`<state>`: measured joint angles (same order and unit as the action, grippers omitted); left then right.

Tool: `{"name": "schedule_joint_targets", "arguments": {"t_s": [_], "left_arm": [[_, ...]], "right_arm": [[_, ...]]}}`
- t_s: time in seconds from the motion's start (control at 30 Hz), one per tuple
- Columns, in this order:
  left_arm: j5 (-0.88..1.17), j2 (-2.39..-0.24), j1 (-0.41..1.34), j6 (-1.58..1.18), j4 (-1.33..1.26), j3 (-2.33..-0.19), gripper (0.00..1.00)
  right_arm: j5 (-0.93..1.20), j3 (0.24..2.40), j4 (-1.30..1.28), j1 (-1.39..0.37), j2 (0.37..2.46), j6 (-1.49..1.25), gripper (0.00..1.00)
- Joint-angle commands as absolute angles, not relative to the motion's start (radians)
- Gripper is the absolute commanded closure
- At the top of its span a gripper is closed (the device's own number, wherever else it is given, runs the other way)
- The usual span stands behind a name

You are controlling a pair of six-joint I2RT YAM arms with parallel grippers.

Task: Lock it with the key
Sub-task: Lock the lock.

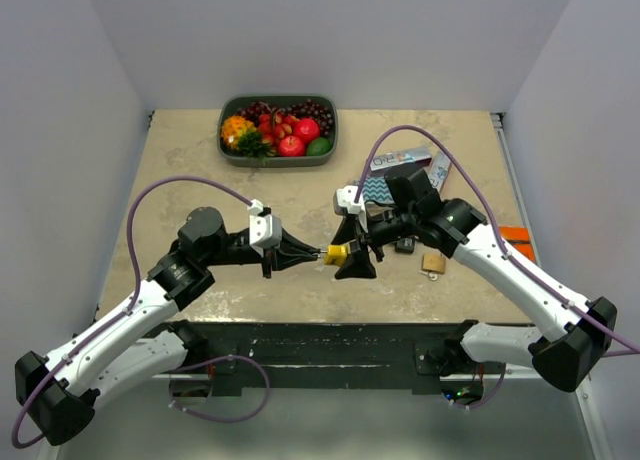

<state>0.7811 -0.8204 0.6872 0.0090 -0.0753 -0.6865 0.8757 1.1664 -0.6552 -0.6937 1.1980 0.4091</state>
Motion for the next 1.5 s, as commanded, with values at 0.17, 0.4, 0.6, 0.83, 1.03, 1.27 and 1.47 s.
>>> {"name": "schedule_joint_targets", "arguments": {"t_s": [0.17, 0.4, 0.6, 0.83, 1.03, 1.27, 1.47], "left_arm": [[0.784, -0.816, 0.683, -0.06, -0.19, -0.733, 1.0], [0.782, -0.824, 0.681, -0.083, -0.184, -0.729, 1.0], [0.79, -0.834, 0.681, -0.101, -0.153, -0.742, 1.0], [0.802, -0.851, 0.681, -0.152, -0.14, -0.744, 0.89], [0.793, -0.833, 0.677, -0.095, -0.078, -0.753, 0.83], [0.788, -0.81, 0.67, -0.017, -0.011, -0.764, 0.78], [0.793, -0.799, 0.67, -0.005, -0.002, -0.764, 0.75]], "right_arm": [[0.838, 1.135, -0.552, -0.698, 1.141, 0.371, 0.48], [0.861, 1.141, -0.525, -0.698, 1.127, 0.364, 0.95], [0.845, 1.134, -0.468, -0.699, 1.117, 0.321, 1.0], [0.825, 1.118, -0.39, -0.699, 1.095, 0.268, 1.0], [0.828, 1.115, -0.413, -0.698, 1.098, 0.275, 1.0], [0.819, 1.108, -0.414, -0.699, 1.095, 0.279, 1.0], [0.815, 1.108, -0.416, -0.699, 1.098, 0.285, 1.0]]}}
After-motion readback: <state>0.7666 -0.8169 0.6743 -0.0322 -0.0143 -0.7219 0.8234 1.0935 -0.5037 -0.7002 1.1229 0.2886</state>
